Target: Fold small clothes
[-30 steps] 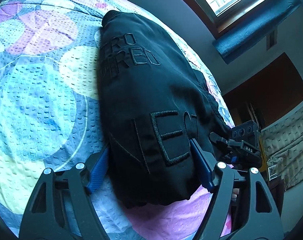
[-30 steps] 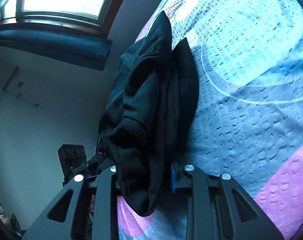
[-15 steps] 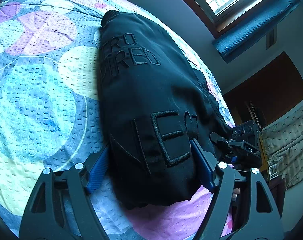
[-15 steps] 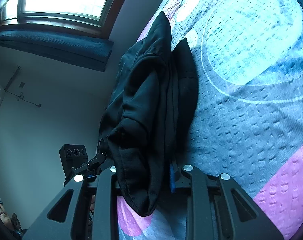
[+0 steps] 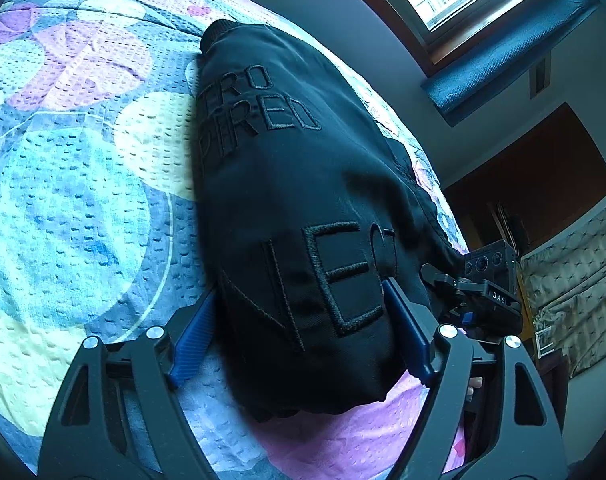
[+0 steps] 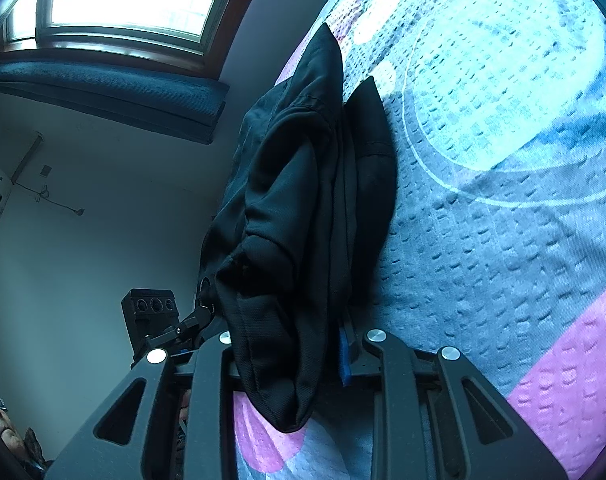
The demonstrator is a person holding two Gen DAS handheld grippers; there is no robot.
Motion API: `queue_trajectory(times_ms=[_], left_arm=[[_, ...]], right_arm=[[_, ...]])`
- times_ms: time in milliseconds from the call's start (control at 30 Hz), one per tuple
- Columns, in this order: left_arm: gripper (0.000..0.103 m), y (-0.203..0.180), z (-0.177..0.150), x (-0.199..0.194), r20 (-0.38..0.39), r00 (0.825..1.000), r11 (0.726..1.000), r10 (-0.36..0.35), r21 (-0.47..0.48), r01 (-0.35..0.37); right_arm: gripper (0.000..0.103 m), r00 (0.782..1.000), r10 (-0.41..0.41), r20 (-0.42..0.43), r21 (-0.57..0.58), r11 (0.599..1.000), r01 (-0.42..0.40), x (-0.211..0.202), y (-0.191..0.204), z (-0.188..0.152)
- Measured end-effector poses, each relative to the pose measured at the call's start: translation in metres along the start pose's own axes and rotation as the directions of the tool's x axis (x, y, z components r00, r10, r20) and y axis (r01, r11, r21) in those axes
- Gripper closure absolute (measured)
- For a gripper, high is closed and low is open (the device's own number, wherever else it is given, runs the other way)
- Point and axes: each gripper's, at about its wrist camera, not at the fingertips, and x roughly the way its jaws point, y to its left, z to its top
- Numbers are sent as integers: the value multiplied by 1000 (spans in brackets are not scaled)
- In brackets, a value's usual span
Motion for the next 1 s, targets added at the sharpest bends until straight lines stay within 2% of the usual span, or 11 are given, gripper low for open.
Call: queue_trajectory(times_ms=[133, 233, 267, 300, 433, 533, 700, 767, 867, 933, 1000], left_arm=[[15, 9, 2, -7, 4, 997, 996, -73, -55, 73], [11, 10, 5, -20, 33, 994, 993, -102, -61, 104], [10, 11, 8, -23, 35, 993, 992, -111, -55, 113], [10, 11, 11, -23, 30, 992, 991, -122, -52, 123], [8, 15, 27, -15, -28, 985, 985, -168, -50, 166], [7, 17, 39, -2, -63, 986, 988, -151, -23, 150], [7, 25, 55, 19, -104, 984, 989, -143, -41, 140], [7, 27, 58, 26, -105, 984, 989, -143, -47, 139], [7, 19, 61, 34, -119, 989, 996, -89, -2, 89], [7, 16, 61, 34, -112, 992, 998, -65, 17, 67], [11, 12, 59, 34, -98, 994, 998, -50, 29, 53]], right_arm=[[68, 1000, 25, 3, 12, 1000, -25, -4, 2, 2], [45, 1000, -25, 5, -3, 1000, 25, -14, 13, 6], [31, 999, -37, 18, -18, 999, 38, -19, 18, 8], [26, 998, -55, 40, -34, 998, 56, -25, 22, 10], [25, 995, -76, 65, -18, 997, 77, -34, 21, 30], [25, 997, -68, 43, 20, 998, 67, -24, 10, 47], [25, 1000, -19, -1, 22, 1000, 19, 7, 9, 74], [22, 999, -39, -17, 10, 999, 39, 20, 11, 82], [21, 997, -68, -46, -37, 997, 66, 32, 17, 88], [25, 994, -102, -51, -75, 992, 98, 36, 22, 87], [41, 990, -136, -41, -87, 987, 132, 37, 24, 84]])
